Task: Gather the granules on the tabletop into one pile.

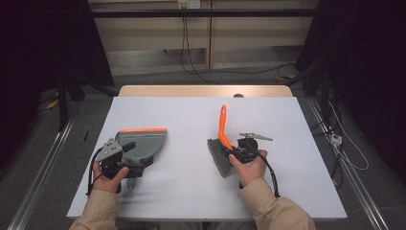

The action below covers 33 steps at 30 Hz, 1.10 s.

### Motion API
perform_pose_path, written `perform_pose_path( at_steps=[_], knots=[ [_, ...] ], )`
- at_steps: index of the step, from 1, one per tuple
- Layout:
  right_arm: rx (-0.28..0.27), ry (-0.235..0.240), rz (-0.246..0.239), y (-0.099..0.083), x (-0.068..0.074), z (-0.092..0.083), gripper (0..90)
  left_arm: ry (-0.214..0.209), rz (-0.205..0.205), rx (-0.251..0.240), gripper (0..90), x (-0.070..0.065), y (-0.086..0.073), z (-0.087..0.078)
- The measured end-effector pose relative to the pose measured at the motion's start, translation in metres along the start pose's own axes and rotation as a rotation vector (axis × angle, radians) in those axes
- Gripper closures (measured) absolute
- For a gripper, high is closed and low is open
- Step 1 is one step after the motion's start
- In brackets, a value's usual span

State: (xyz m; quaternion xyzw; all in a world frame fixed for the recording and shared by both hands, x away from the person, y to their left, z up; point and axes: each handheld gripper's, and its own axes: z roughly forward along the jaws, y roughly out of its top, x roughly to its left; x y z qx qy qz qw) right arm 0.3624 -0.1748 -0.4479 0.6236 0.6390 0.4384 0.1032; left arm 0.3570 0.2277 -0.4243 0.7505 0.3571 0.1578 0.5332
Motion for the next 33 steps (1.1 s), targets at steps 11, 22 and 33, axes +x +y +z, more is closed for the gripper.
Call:
perform_pose_path(
  at_steps=[11,22,33],
  knots=[
    [-0.011,-0.004,0.004,0.000,-0.007,-0.007,70.3,0.001,-0.001,0.001,5.2,-0.001,0.000,0.001],
    [-0.083,0.100,0.010,0.025,-0.004,-0.017,70.9,0.004,-0.006,0.001,5.2,0.001,0.000,0.000],
    [-0.095,0.148,-0.347,0.070,-0.023,0.000,71.0,0.009,-0.015,-0.003,5.2,0.003,0.000,0.000]
  ],
)
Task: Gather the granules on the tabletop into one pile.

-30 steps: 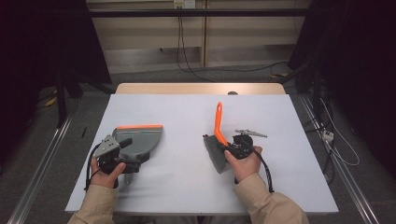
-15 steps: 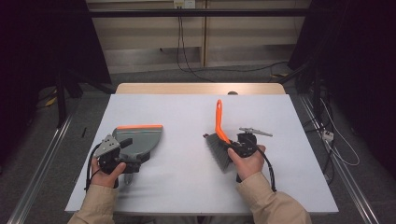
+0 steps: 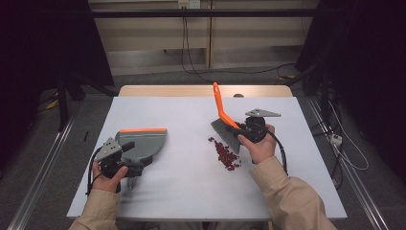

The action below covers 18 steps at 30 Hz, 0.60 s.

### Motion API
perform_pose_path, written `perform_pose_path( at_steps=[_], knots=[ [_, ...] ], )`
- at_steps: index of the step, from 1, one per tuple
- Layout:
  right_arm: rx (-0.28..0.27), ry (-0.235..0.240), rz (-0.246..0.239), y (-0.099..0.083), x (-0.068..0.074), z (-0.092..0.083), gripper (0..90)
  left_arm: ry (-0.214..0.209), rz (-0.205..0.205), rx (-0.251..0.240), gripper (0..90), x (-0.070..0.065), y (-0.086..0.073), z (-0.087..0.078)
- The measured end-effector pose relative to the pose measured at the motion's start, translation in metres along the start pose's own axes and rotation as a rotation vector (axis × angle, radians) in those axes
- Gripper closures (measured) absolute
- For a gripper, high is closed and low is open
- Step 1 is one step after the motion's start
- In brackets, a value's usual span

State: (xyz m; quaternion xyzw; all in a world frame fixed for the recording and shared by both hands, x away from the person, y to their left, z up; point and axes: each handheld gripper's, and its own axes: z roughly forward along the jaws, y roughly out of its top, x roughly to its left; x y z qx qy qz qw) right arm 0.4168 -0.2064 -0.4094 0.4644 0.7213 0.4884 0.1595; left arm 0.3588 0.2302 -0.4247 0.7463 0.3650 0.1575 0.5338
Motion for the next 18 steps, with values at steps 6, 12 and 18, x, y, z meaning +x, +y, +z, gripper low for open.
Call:
perform_pose_path(
  at_steps=[6,12,18],
  knots=[
    [0.031,0.051,-0.205,0.003,-0.013,0.023,71.0,0.000,-0.003,0.004,5.2,0.000,0.000,0.001],
    [0.018,0.135,-0.361,0.006,-0.018,0.042,71.0,0.001,-0.006,0.007,5.2,0.001,-0.001,0.001],
    [0.030,0.199,-0.460,0.007,-0.018,0.060,71.1,0.001,-0.011,0.008,5.2,0.001,-0.001,0.002]
  ],
)
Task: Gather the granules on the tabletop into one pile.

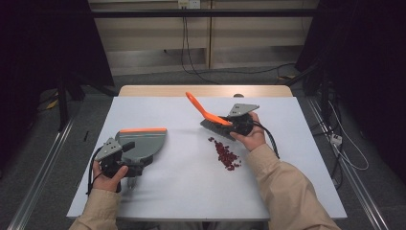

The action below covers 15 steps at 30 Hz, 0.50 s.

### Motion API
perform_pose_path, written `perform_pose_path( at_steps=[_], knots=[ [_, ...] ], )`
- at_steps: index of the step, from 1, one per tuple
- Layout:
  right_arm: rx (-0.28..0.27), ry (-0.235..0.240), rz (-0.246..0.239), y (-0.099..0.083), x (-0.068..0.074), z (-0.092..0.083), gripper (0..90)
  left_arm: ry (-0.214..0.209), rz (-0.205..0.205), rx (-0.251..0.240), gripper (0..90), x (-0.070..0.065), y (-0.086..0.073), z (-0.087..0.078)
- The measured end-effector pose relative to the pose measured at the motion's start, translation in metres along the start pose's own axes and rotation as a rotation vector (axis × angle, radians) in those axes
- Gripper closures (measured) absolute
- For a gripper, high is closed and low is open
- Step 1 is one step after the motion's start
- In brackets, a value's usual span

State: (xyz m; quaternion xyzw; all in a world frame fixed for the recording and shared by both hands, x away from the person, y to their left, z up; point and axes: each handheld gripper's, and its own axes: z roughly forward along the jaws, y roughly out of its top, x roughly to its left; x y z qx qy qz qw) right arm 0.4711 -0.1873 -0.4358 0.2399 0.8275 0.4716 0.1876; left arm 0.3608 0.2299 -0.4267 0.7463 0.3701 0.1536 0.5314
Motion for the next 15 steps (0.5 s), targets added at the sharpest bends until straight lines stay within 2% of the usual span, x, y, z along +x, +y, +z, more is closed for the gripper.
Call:
perform_pose_path(
  at_steps=[5,8,10,15],
  knots=[
    [-0.005,0.062,-0.078,0.002,0.000,0.012,71.1,0.004,-0.004,0.005,5.2,0.001,0.000,0.001],
    [0.034,0.098,-0.128,0.002,0.002,0.018,71.1,0.005,-0.006,0.004,5.2,0.001,-0.001,0.001],
    [0.030,0.138,-0.143,0.002,0.005,0.018,71.3,0.006,-0.004,0.006,5.2,0.001,-0.001,0.001],
    [0.050,0.184,-0.177,-0.001,0.008,0.005,71.5,0.004,-0.003,0.010,5.2,0.001,-0.001,0.001]
  ],
)
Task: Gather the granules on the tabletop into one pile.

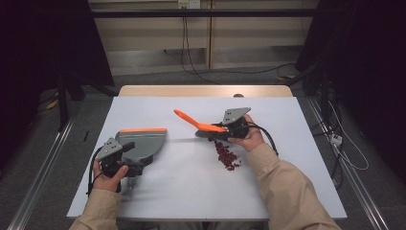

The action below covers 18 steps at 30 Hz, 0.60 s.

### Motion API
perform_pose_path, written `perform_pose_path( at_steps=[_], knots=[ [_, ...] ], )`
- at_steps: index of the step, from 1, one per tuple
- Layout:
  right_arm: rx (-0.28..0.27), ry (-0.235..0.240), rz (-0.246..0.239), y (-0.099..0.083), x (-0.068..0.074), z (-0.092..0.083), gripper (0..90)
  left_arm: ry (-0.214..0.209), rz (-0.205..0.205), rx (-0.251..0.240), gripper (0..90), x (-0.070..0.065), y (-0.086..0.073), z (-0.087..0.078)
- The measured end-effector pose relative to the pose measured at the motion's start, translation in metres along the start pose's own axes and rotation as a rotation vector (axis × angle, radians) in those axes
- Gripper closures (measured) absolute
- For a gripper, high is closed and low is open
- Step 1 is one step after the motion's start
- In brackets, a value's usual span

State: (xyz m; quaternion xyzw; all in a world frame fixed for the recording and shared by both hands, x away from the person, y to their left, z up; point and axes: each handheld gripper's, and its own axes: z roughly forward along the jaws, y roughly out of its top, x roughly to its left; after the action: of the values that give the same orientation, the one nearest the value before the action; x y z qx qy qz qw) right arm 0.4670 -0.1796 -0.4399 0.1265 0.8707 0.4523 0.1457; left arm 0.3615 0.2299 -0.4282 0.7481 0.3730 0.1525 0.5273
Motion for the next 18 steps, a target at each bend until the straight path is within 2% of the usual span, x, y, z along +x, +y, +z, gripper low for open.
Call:
perform_pose_path(
  at_steps=[9,18],
  knots=[
    [0.016,0.038,-0.007,-0.008,0.013,-0.020,71.6,0.001,0.001,-0.002,5.2,-0.001,0.000,0.000],
    [0.017,0.056,-0.016,-0.010,0.025,-0.028,71.6,-0.001,0.008,0.000,5.2,-0.002,0.000,0.001]
  ],
)
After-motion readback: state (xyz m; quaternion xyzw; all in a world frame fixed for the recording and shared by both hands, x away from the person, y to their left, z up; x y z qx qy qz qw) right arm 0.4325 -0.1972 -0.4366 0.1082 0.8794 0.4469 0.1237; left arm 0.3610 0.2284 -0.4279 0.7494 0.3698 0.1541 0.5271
